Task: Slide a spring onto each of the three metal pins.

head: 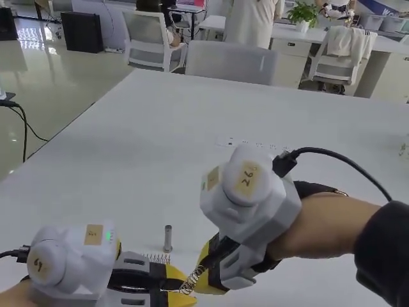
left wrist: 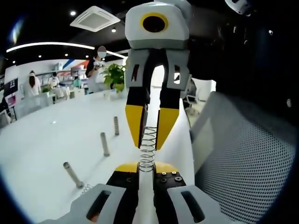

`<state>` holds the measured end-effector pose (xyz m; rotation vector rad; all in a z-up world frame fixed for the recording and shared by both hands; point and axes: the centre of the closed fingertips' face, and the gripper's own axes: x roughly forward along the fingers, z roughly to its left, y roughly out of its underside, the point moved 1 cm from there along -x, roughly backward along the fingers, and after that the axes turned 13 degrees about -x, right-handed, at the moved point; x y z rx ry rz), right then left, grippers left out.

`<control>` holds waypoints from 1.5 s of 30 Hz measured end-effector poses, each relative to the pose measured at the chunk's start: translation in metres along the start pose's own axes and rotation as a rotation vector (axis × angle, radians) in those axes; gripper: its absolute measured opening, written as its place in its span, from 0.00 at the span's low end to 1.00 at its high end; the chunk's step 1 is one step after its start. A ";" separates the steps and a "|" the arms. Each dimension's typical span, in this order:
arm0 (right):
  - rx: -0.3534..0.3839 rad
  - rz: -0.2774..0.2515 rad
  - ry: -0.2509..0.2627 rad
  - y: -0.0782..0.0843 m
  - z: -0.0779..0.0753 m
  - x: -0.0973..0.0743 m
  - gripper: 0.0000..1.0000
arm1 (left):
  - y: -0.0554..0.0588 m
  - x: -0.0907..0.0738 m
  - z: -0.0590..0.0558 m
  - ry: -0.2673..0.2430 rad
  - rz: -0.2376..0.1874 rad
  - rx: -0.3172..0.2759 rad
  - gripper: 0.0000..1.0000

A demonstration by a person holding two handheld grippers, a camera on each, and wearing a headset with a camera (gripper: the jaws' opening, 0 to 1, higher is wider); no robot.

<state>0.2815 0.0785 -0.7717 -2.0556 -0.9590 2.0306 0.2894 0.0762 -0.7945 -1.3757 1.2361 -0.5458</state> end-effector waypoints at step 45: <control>0.050 0.054 0.067 0.025 -0.021 -0.022 0.08 | 0.009 -0.016 0.017 -0.079 -0.026 -0.066 0.23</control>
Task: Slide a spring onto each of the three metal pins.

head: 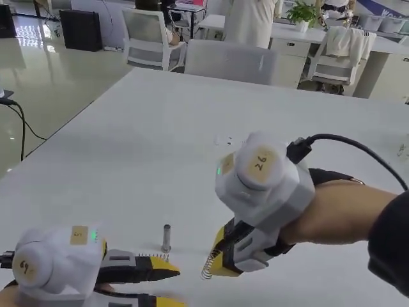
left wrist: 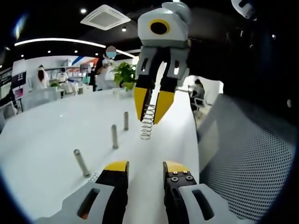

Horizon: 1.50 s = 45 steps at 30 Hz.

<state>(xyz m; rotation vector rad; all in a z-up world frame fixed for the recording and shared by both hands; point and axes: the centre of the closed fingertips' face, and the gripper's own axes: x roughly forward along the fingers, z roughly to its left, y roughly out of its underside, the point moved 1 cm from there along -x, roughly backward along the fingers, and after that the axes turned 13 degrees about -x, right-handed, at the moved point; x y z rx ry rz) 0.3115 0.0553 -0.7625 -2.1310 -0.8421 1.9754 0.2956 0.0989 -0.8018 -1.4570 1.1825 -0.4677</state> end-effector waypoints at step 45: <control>0.065 0.100 0.075 0.042 -0.066 -0.005 0.08 | -0.001 -0.027 0.032 -0.163 -0.059 -0.036 0.53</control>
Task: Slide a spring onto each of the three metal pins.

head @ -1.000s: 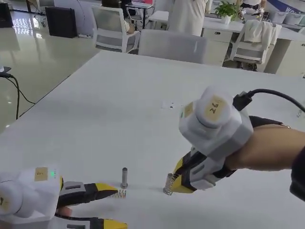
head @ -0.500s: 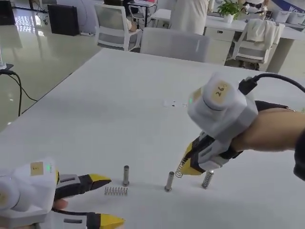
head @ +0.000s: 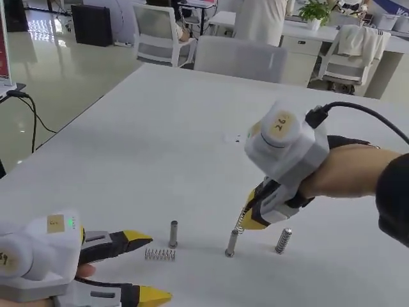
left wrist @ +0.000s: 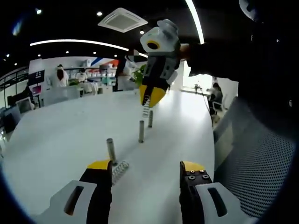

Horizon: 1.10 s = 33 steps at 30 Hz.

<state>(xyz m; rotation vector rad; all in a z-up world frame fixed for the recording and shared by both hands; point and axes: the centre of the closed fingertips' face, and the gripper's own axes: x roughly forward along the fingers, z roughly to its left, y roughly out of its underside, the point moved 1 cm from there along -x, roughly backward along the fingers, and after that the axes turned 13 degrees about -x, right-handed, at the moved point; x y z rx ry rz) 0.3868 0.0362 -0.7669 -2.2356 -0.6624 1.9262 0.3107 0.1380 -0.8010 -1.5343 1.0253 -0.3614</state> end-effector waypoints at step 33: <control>0.018 0.058 -0.040 0.010 0.002 0.035 0.08 | 0.003 -0.005 0.002 0.001 0.003 -0.004 0.51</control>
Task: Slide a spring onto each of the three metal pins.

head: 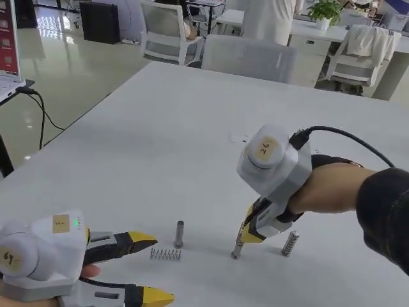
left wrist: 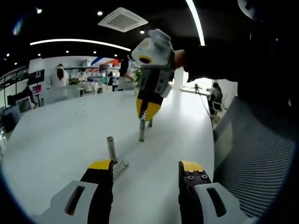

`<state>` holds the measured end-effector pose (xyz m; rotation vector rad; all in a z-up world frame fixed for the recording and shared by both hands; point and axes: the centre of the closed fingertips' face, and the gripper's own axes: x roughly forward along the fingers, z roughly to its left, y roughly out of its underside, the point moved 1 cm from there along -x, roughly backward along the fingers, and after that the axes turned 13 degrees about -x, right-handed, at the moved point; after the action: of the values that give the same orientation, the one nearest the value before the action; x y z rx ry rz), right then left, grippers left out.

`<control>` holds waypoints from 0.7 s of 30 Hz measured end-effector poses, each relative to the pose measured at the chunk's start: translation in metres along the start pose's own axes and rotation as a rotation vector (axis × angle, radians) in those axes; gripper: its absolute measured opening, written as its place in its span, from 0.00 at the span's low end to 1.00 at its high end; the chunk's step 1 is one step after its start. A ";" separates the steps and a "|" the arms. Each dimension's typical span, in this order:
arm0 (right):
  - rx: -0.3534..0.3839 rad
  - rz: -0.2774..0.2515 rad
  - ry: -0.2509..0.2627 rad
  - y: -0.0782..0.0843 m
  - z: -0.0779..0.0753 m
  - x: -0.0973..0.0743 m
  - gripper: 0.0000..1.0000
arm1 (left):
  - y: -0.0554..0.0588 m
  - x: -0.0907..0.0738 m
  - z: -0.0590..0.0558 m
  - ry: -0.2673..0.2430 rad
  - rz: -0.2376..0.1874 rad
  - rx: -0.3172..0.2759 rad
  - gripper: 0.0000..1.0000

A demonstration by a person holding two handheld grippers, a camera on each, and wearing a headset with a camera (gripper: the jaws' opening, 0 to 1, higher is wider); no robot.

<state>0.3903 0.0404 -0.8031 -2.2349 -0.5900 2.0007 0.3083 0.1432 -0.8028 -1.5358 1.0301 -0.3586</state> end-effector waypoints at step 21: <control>0.043 0.027 0.007 0.010 -0.010 0.016 0.08 | 0.001 -0.002 0.001 -0.007 0.002 -0.003 0.50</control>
<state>0.4033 0.0385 -0.8200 -2.2360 -0.5135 1.9982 0.3076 0.1457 -0.8039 -1.5379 1.0278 -0.3501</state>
